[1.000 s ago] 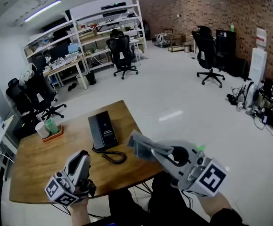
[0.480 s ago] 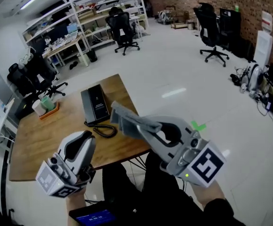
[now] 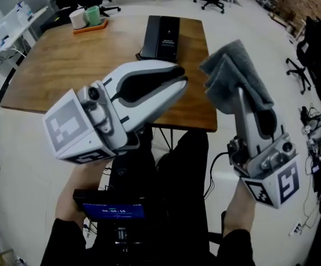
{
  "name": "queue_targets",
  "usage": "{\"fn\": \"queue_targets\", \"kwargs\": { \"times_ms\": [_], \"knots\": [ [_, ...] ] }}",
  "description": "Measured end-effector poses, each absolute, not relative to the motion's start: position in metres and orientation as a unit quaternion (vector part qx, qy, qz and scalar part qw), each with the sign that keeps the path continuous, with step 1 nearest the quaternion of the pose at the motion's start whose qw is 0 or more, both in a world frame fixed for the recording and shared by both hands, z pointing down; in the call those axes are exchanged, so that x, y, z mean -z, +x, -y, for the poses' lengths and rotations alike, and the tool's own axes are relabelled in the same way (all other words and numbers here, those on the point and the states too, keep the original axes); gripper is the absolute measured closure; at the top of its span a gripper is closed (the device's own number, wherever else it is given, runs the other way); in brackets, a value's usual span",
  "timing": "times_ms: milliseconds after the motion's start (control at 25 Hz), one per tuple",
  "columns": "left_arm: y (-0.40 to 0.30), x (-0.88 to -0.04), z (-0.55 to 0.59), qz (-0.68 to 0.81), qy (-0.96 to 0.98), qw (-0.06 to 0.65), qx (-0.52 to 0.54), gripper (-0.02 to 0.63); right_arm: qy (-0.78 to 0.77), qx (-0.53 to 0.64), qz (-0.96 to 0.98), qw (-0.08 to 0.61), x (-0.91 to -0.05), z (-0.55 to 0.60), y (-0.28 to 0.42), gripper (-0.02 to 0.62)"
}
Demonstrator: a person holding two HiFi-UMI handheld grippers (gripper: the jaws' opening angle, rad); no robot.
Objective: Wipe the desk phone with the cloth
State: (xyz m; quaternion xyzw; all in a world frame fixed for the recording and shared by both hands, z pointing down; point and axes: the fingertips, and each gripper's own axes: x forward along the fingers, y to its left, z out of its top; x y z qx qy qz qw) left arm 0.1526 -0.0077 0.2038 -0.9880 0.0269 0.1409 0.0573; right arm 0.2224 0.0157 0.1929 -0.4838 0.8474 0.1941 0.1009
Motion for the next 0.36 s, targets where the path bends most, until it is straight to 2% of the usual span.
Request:
{"fn": "queue_targets", "kwargs": {
  "times_ms": [360],
  "knots": [
    [0.152,-0.215,0.021,-0.044,-0.988,0.057,-0.137,0.572,-0.487,-0.194,-0.848,0.072,-0.212,-0.011,0.221,0.572]
  ]
}}
